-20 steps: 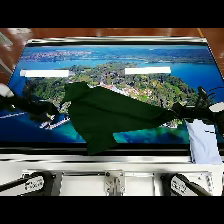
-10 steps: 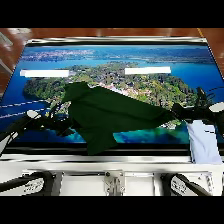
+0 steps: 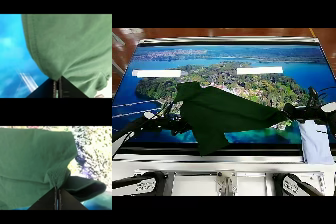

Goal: Fold the shirts.

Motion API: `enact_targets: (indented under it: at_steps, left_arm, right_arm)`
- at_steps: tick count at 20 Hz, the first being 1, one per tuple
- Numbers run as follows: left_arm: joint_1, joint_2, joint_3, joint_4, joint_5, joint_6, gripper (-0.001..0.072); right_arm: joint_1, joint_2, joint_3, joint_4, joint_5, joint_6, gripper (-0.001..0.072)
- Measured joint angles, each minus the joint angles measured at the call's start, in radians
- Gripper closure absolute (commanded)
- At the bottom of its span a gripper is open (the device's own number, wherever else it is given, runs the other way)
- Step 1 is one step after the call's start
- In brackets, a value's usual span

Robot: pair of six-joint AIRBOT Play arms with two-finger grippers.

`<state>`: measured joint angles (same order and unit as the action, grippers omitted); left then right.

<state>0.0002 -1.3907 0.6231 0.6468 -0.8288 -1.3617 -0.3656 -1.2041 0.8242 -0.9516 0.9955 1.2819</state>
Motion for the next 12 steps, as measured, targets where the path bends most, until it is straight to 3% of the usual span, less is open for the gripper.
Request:
enact_targets:
  at_steps: [5,9,12]
  left_arm:
    - [0.020,0.082,0.154,0.079,-0.079,0.029,0.0669]
    - [0.039,0.270,0.531,0.194,-0.158,0.047,0.0667]
    - [0.043,0.402,0.886,0.284,-0.134,0.032,0.0668]
  right_arm:
    - [0.000,0.053,0.034,0.019,0.036,-0.075,0.0655]
    - [0.002,0.212,0.204,0.048,-0.001,-0.120,0.0655]
    - [0.002,0.355,0.398,0.064,-0.100,-0.124,0.0656]
